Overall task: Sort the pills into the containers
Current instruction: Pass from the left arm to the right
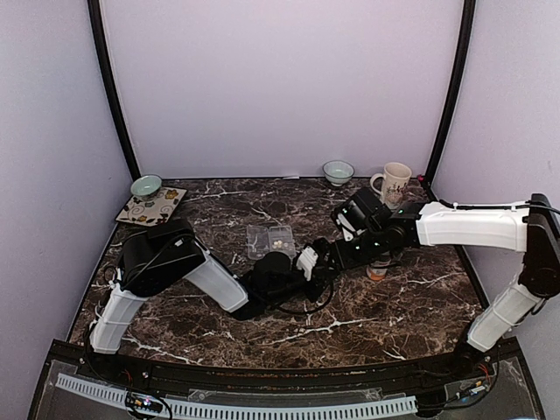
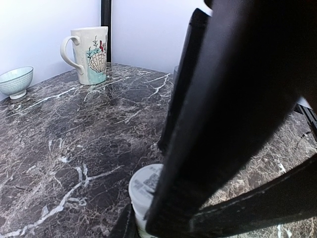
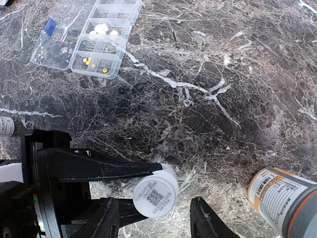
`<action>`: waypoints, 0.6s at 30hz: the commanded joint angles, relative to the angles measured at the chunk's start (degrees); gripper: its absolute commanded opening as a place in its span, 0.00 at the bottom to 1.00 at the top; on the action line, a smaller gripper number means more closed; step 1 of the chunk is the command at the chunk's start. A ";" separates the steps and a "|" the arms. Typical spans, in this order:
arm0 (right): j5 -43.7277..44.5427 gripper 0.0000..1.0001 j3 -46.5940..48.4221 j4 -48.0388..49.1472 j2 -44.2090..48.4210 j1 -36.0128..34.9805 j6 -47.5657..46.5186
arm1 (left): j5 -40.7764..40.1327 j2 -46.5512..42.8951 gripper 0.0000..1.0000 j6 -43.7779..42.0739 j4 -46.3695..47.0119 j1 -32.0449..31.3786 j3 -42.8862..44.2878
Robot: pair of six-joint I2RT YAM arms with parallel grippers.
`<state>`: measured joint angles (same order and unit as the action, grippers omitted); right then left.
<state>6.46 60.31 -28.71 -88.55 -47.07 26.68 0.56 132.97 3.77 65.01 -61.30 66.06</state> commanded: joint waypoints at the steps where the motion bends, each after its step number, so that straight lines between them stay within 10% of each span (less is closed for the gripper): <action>1: -0.73 0.50 1.09 2.78 -1.11 0.54 -0.05 | 0.94 -3.59 0.00 -0.79 2.99 -0.40 -1.09; 18: -2.49 0.38 1.38 3.65 -4.16 1.15 -0.48 | 0.91 -3.94 0.00 -1.40 4.82 -0.56 -2.03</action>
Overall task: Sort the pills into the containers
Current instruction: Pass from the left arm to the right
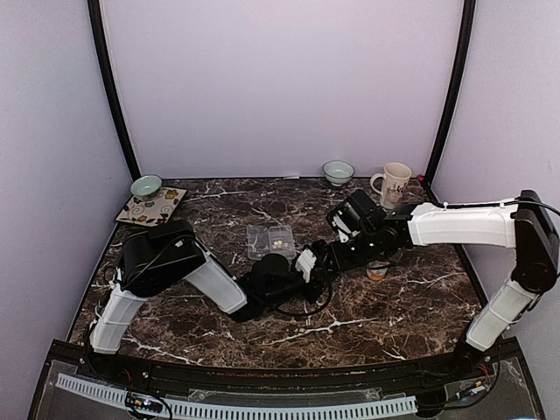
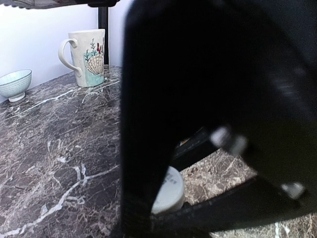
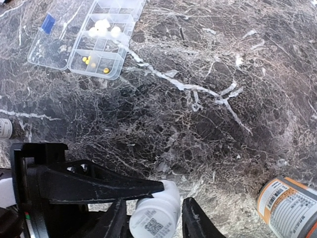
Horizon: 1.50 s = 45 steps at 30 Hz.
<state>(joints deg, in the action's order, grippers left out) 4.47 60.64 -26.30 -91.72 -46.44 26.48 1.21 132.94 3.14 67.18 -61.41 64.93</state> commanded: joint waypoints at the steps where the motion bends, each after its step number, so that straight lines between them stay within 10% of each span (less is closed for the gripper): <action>1: -0.51 0.38 0.94 1.23 -1.00 0.58 -0.29 | 0.23 -3.92 0.00 -0.76 2.77 -0.50 -0.87; 24: -1.91 0.18 -0.09 0.77 -2.54 0.77 -0.94 | -1.83 -3.72 0.01 -0.35 4.51 -0.56 -1.26; 45: -1.50 0.12 -1.83 3.02 -3.71 0.74 -1.82 | -3.51 -3.40 0.35 1.46 2.22 -0.64 -2.64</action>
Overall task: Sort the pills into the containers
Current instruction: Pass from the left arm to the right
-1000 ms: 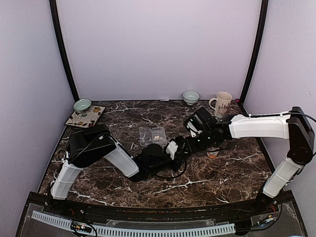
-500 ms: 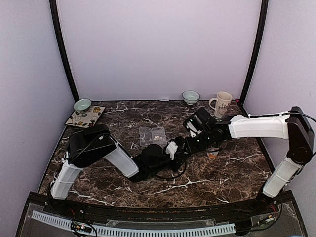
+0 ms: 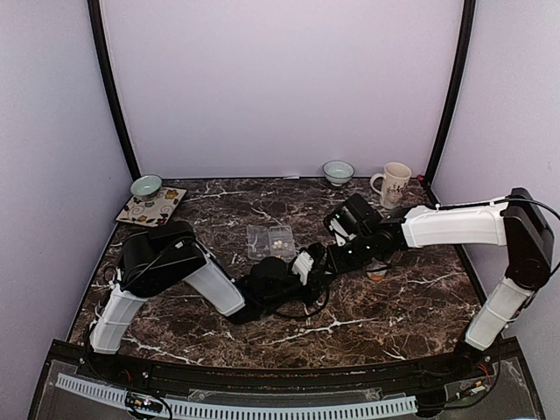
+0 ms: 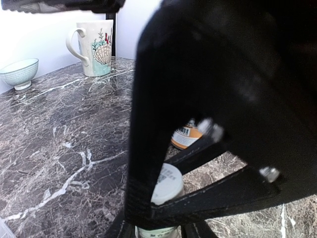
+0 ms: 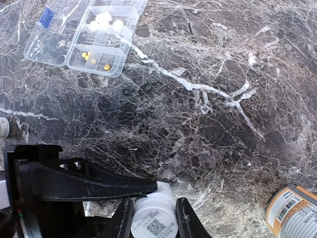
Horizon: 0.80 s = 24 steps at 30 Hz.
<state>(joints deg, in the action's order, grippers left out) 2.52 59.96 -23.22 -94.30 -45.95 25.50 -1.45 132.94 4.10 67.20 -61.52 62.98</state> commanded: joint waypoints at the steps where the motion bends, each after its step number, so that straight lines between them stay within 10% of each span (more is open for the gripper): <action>1: 0.34 0.12 -1.11 -0.04 -1.19 0.33 -0.92 | -1.01 -3.42 0.37 0.63 2.09 -0.57 -0.75; 24: 2.63 0.11 -1.24 1.92 -1.88 0.13 -1.75 | -0.86 -7.47 0.44 0.84 3.11 -1.13 -8.16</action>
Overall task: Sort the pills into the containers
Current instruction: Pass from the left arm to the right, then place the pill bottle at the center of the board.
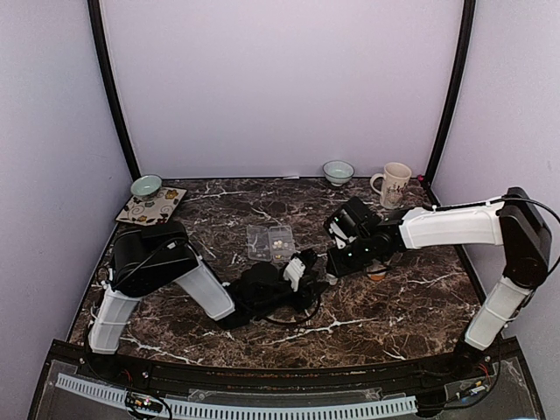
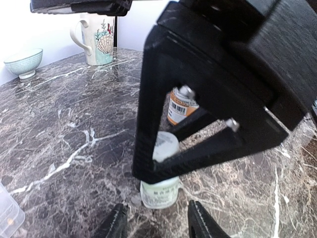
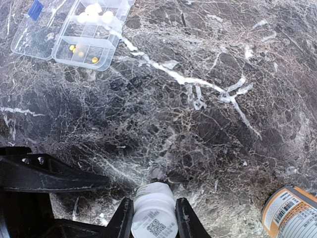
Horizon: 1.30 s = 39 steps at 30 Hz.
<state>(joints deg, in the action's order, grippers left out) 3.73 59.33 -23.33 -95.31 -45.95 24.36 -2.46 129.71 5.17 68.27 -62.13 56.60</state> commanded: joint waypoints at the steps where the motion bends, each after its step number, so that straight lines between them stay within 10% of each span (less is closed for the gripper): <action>1: 1.67 0.11 -0.70 2.19 -0.98 0.09 -0.69 | 0.20 -4.58 0.44 -0.36 2.12 -0.60 -2.14; 24: 10.87 0.12 -7.69 10.11 -1.30 -5.18 1.81 | 0.70 -9.72 0.44 -2.54 3.27 -1.33 -8.87; 39: 11.00 0.35 -8.21 10.40 -0.42 -6.16 2.78 | 0.47 -10.18 0.44 -2.62 3.71 -1.50 -9.63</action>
<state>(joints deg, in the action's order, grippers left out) 15.62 52.58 -11.11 -96.09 -51.40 26.55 -2.22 122.54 3.18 70.24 -63.29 47.51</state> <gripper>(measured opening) 0.330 0.438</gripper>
